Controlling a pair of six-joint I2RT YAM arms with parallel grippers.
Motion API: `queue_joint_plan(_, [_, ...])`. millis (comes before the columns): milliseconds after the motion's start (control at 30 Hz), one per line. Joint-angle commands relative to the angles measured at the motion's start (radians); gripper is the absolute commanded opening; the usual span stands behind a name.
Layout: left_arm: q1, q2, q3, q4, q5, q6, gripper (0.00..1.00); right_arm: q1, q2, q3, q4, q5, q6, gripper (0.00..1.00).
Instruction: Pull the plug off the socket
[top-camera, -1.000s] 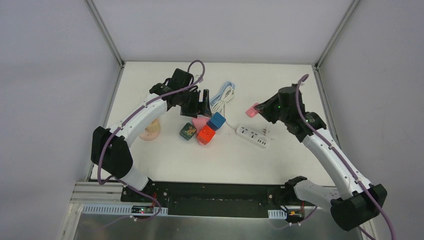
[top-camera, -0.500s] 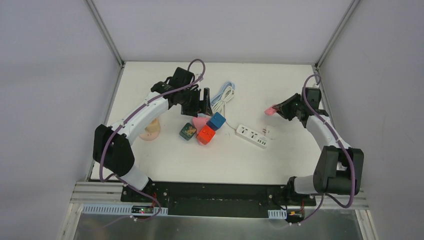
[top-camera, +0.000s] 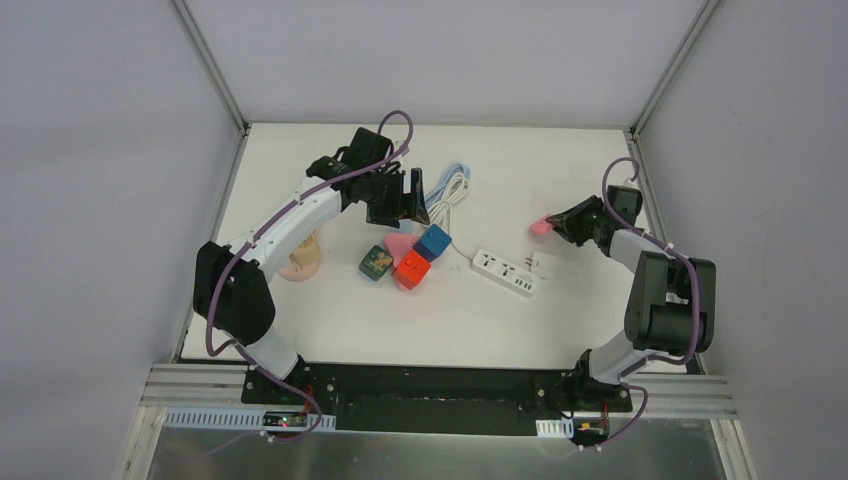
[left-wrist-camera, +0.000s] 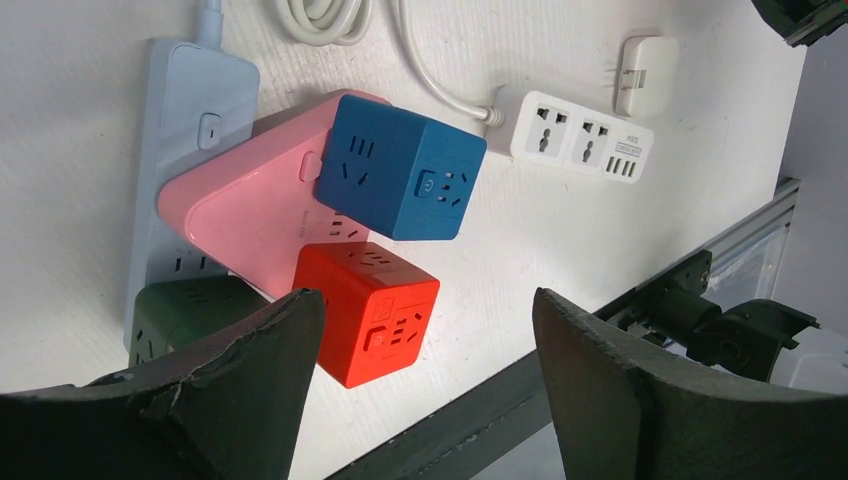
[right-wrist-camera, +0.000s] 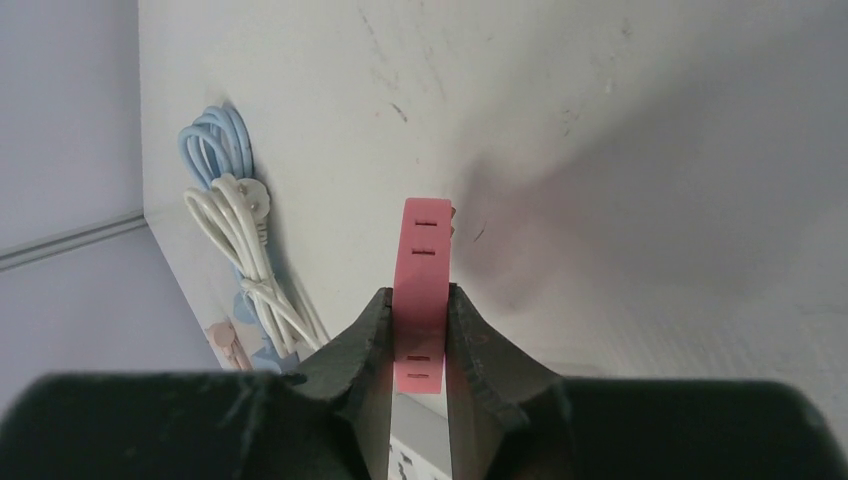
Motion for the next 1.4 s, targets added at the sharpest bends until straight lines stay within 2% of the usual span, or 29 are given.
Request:
queue_joint_plan(0, [-0.003, -0.005, 0.004, 0.022, -0.005, -0.024, 0.79, -0.035, 0.016, -0.013, 0.038, -0.022, -0.028, 0.20])
queue_joint_plan(200, [-0.003, -0.020, -0.013, 0.027, -0.025, -0.034, 0.79, -0.037, 0.006, 0.005, -0.056, 0.041, -0.034, 0.43])
queue_joint_plan(367, [-0.003, -0.019, -0.003, 0.006, -0.048, -0.038, 0.78, -0.037, -0.038, 0.030, -0.152, 0.098, -0.031, 0.69])
queue_joint_plan(500, [-0.003, -0.007, 0.013, -0.008, -0.070, -0.043, 0.76, -0.037, -0.058, 0.085, -0.284, 0.166, -0.024, 0.81])
queue_joint_plan(667, [-0.003, -0.007, 0.030, -0.008, -0.134, -0.043, 0.76, -0.034, -0.120, 0.135, -0.380, 0.239, -0.046, 0.86])
queue_joint_plan(767, [-0.003, -0.017, 0.033, 0.001, -0.179, -0.045, 0.76, -0.004, -0.165, 0.152, -0.377, 0.206, -0.053, 0.86])
queue_joint_plan(1033, [-0.003, -0.033, 0.057, 0.001, -0.246, -0.005, 0.75, 0.232, -0.201, 0.231, -0.345, 0.126, -0.051, 0.87])
queue_joint_plan(1233, [-0.002, -0.019, 0.120, -0.094, -0.245, 0.060, 0.75, 0.419, -0.197, 0.294, -0.338, 0.166, 0.023, 0.87])
queue_joint_plan(1367, [-0.002, -0.023, 0.113, -0.080, -0.219, 0.071, 0.75, 0.513, -0.192, 0.351, -0.384, 0.203, 0.054, 0.87])
